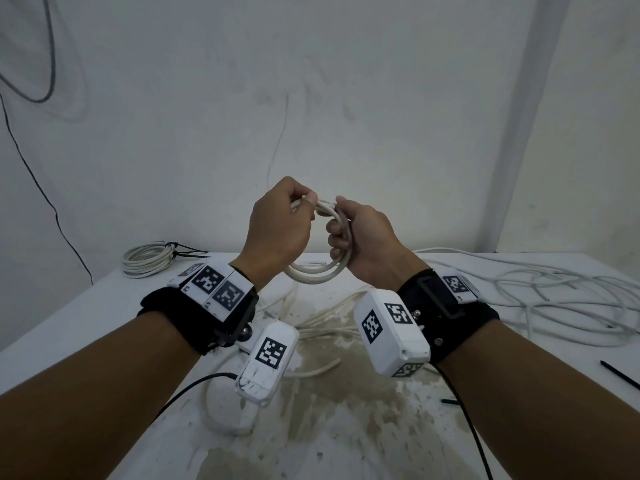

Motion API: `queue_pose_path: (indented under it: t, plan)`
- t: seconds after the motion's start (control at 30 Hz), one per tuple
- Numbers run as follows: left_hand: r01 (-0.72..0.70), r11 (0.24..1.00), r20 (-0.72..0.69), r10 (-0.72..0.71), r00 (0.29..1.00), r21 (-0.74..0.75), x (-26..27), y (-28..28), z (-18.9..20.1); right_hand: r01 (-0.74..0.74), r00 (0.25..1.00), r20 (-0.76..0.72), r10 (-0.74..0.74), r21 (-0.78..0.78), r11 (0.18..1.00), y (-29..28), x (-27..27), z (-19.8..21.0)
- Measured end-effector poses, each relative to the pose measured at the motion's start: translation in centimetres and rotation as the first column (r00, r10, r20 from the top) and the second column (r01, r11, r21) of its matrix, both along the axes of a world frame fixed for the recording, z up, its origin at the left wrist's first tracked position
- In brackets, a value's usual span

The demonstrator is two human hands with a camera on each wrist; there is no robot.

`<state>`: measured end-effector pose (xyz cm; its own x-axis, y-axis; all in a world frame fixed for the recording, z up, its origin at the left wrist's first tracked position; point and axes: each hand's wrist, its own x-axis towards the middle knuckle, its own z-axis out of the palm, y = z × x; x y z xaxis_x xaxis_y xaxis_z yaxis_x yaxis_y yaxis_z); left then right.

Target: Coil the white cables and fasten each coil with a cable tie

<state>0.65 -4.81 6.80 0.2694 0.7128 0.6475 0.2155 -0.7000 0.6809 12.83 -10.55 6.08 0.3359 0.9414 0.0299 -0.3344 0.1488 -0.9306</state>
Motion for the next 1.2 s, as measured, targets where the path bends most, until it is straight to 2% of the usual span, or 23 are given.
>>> queue_pose_path:
  t: [0.1,0.23,0.37,0.6,0.8,1.0,1.07,1.2]
  plan:
    - [0.024,1.0,-0.005,-0.024,1.0,-0.004,0.0,-0.2,0.1,0.046,0.99,0.133,-0.049,0.027,0.999,0.0,-0.2,0.0]
    - [0.054,0.996,-0.038,-0.056,0.998,-0.066,0.1,0.1,0.4,0.078,0.989,0.125,-0.085,0.064,0.995,0.2,-0.2,-0.3]
    - [-0.007,0.999,-0.083,0.003,0.997,-0.046,0.2,0.3,0.5,0.087,0.992,0.085,-0.093,0.065,0.994,0.4,-0.3,-0.7]
    - [-0.053,0.998,-0.112,0.057,0.992,0.038,0.2,0.0,0.2,-0.08,0.991,-0.11,0.081,0.016,0.997,0.5,0.3,-0.8]
    - [-0.065,0.993,-0.132,0.077,0.988,0.096,0.2,-0.1,0.0,-0.192,0.97,-0.149,0.192,0.018,0.981,0.1,0.6,-0.8]
    - [-0.061,0.994,-0.121,0.072,0.99,0.092,0.5,-0.1,0.2,-0.244,0.949,-0.19,0.251,0.06,0.968,-0.3,0.8,-0.6]
    - [-0.056,0.996,-0.089,0.061,0.994,0.064,0.5,0.1,0.3,-0.225,0.957,-0.168,0.235,0.077,0.971,-0.2,0.7,-0.5]
    - [0.004,0.999,-0.087,-0.008,0.996,-0.051,0.7,0.6,0.1,-0.093,0.994,-0.055,0.097,0.06,0.994,-0.3,0.8,-0.4]
